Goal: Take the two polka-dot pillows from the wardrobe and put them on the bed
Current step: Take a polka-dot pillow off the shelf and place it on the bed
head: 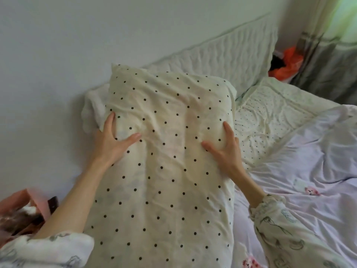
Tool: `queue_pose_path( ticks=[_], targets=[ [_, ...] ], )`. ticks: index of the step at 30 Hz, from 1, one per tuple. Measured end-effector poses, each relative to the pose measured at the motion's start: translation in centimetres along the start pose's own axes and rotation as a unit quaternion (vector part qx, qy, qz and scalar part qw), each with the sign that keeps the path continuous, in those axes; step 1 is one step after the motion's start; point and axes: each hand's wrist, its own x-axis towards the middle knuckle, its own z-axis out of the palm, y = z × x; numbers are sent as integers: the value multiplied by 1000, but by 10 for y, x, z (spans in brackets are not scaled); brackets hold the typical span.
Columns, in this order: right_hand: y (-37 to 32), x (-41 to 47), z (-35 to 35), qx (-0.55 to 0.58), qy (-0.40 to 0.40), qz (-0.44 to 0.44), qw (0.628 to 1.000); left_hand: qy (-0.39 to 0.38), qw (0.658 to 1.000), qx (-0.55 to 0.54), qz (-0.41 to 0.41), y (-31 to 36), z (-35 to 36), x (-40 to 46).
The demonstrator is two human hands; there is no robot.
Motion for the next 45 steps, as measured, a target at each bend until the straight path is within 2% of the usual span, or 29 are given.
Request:
queue_pose_path(
  ticks=[5,12,20,24,32,38,42,45],
  targets=[
    [13,53,-9,-1,65,25,998,-51,997,50,5,36,45,73],
    [53,107,-7,-12,133,92,987,-128,985,95,68,62,125,166],
    [122,164,21,-25,200,181,962,-267,940,163,135,42,250,272],
    [166,183,39,-41,203,239,948,-311,922,181,142,14,314,304],
    [259,210,74,-69,182,347,918,-404,883,218,93,-71,415,332],
    [318,215,91,-115,123,379,910,-475,848,229,55,-114,461,344],
    [329,217,93,-103,132,392,905,-504,840,199,29,-117,479,360],
    [331,224,93,-72,128,399,905,-497,856,139,19,-108,491,368]
  ],
)
